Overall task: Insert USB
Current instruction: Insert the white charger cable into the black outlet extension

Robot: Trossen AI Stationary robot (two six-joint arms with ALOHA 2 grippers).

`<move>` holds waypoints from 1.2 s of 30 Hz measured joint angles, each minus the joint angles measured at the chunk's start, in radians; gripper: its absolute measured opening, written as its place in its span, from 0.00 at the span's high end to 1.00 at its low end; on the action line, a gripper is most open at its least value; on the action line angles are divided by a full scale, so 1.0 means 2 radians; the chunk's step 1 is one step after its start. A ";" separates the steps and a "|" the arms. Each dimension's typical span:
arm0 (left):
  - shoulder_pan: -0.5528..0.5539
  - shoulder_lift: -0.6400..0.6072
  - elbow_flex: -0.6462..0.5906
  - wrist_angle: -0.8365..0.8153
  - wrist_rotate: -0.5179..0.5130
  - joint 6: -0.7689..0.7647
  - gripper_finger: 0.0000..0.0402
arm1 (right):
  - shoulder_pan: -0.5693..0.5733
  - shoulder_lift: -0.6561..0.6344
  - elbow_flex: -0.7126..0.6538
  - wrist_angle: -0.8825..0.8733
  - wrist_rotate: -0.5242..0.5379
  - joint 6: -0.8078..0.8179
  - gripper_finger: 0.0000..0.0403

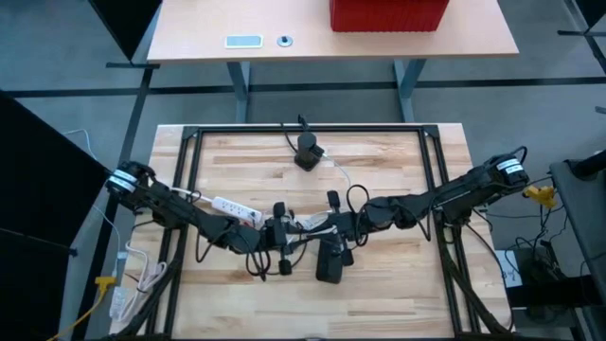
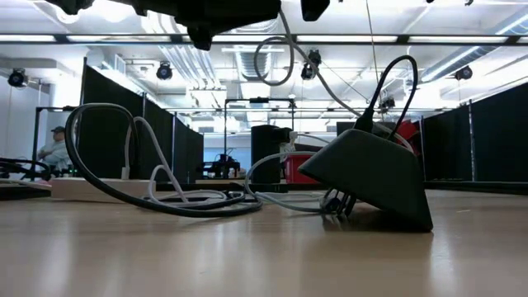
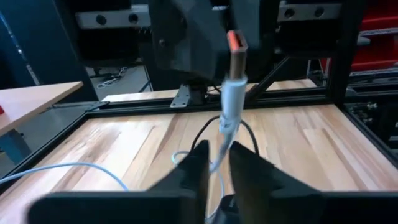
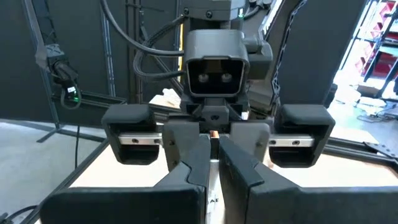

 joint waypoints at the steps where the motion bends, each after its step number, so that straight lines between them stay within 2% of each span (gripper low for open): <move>1: 0.000 0.000 0.000 0.001 0.001 0.000 0.96 | 0.000 0.000 0.000 -0.002 0.001 0.000 0.98; 3: 0.000 0.000 0.000 0.000 0.010 -0.001 0.98 | 0.000 0.001 0.000 -0.004 0.008 0.000 0.98; 6: 0.000 0.000 0.000 0.000 0.014 -0.004 0.96 | 0.001 0.005 0.000 -0.002 0.012 0.000 0.98; 19: 0.000 0.000 0.000 0.007 0.013 -0.006 0.67 | 0.001 0.017 0.004 -0.002 0.012 0.004 0.98; 23: 0.000 0.000 0.000 0.007 0.013 -0.007 0.63 | 0.001 0.017 0.004 -0.003 0.012 0.004 0.98; 26: 0.001 0.000 0.000 0.006 0.013 -0.011 0.69 | 0.001 0.017 0.004 -0.002 0.012 0.004 0.98; 31: 0.004 0.000 0.000 0.005 0.012 -0.023 0.96 | 0.001 0.017 0.004 -0.002 0.013 0.003 0.98; 36: 0.004 0.000 0.000 0.005 0.013 -0.023 0.99 | 0.001 0.017 0.004 -0.002 0.013 0.005 0.98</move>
